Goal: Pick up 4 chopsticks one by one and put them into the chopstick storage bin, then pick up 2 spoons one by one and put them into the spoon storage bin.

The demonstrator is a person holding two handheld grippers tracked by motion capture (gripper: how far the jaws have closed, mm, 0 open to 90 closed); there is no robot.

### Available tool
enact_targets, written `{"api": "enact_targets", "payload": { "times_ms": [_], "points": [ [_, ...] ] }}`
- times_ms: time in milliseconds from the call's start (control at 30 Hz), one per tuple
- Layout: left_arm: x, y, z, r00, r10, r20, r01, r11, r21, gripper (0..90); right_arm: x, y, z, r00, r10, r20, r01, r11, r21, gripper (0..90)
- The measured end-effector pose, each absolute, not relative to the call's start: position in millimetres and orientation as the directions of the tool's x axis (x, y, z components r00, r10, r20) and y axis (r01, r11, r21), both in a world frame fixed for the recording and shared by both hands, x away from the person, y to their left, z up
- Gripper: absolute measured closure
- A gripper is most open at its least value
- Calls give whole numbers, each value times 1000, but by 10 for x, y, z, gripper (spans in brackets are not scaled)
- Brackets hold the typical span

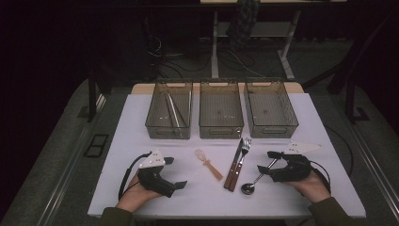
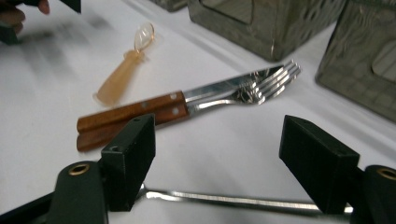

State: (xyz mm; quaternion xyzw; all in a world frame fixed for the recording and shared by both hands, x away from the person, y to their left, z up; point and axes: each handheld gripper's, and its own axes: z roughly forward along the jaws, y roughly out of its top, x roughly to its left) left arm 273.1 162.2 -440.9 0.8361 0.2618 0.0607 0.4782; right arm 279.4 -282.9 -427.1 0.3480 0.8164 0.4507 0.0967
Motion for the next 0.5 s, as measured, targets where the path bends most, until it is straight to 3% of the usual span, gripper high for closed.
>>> {"api": "enact_targets", "payload": {
  "times_ms": [167,500],
  "points": [
    [2730,1612,-4412,857,495,-146,379,-413,828,0,2816,-2856,-4287,-731,660,174,529,388,755,345],
    [2729,1610,-4413,857,494,-143,378,-417,827,0,2834,-2793,-4333,-763,633,131,514,471,717,769]
  ]
}}
